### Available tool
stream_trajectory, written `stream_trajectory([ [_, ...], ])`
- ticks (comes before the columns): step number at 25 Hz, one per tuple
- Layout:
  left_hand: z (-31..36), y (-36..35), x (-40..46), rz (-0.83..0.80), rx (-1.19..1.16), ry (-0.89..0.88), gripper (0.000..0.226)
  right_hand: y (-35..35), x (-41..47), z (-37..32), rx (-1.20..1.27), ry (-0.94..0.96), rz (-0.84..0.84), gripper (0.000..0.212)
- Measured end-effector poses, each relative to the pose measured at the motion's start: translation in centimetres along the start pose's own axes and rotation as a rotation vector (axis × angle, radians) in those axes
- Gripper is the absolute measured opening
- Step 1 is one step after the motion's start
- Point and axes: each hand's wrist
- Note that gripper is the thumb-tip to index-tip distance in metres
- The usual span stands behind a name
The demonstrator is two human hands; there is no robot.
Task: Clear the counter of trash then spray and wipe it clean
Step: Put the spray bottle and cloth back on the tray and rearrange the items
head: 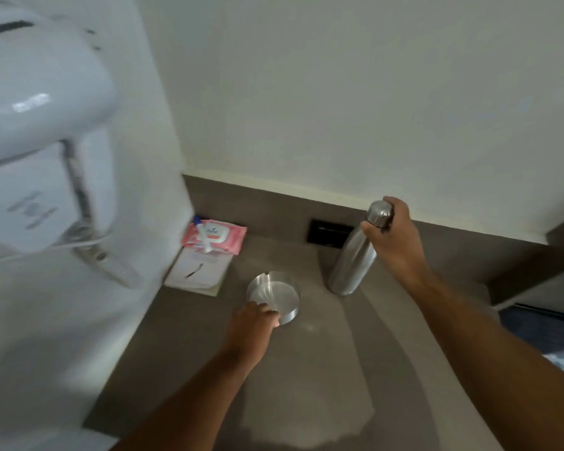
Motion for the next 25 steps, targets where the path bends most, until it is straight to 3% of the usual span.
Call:
stream_trajectory([
  [6,14.5,-1.0,10.4,0.074,-0.054,-0.270,0.023,13.4,-0.2,7.1,-0.113,-0.077,0.136,0.060],
  [13,24.8,-4.6,16.3,0.076,-0.178,-0.229,0.021,20.0,1.6,12.3,-0.234,-0.078,0.269,0.052],
  [17,27.6,-6.5,17.6,-0.063,-0.350,-0.194,0.021,21.2,2.7,13.3,-0.552,-0.053,0.302,0.042],
  [19,28.3,-7.9,17.5,-0.031,-0.327,-0.224,0.004,21.2,2.8,13.6,-0.742,-0.002,0.296,0.044],
  [25,27.5,-6.3,17.4,0.041,-0.335,-0.261,0.037,20.5,2.1,12.6,-0.936,0.014,0.222,0.050],
])
Point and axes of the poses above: each hand's wrist, its own x-axis towards the middle knuckle, its own y-axis out of the back of the hand, z = x × y
